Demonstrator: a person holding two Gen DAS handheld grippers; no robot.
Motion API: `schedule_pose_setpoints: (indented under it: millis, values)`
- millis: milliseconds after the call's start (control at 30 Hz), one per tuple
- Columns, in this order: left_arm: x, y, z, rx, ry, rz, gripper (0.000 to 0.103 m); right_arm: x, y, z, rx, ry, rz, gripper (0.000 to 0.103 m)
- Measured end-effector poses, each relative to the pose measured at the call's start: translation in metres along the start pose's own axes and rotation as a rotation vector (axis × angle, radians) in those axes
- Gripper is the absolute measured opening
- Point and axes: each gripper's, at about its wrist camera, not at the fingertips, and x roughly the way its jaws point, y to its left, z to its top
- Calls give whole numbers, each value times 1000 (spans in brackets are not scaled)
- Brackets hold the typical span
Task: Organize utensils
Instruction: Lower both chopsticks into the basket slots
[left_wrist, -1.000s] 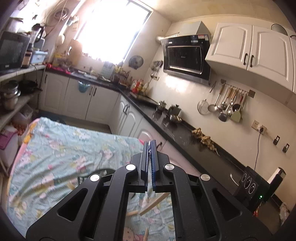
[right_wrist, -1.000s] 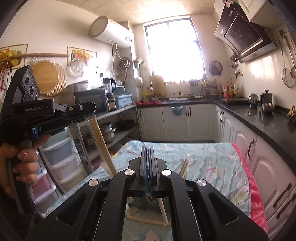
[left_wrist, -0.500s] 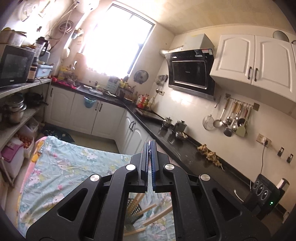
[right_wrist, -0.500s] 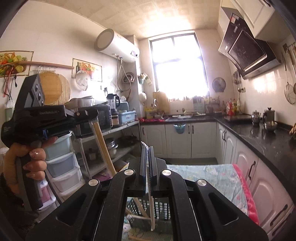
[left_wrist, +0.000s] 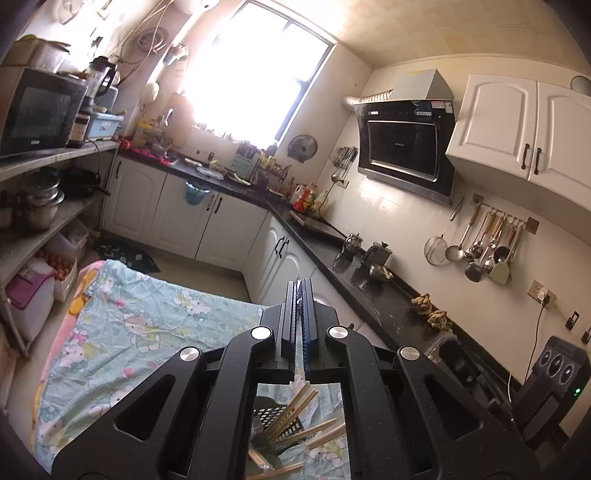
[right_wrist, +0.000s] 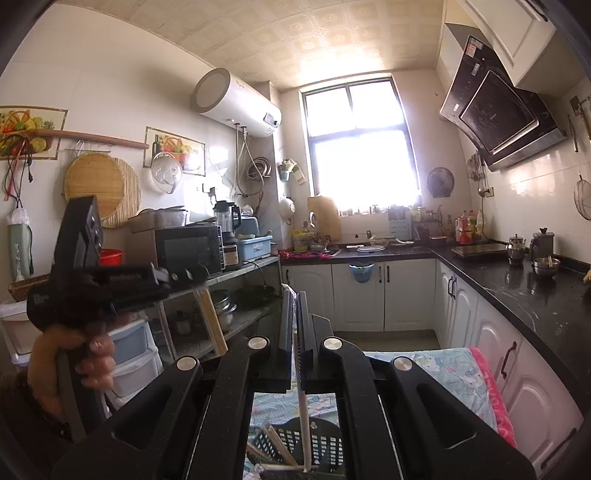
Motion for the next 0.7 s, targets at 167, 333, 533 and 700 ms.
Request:
schedule_pose_setpoints:
  millis: [167, 333, 533, 700]
  values:
    - [14, 9, -9, -19, 25, 1, 1, 20, 2, -8, -9, 28, 3, 3]
    - [27, 13, -20, -19, 50, -1, 1, 38, 4, -23, -9, 64, -7, 3]
    - [40, 17, -35, -21, 75, -7, 1, 58, 1, -39, 8, 97, -21, 3]
    - [48, 20, -46, -11, 96, -7, 1, 67, -2, -50, 14, 112, -26, 3]
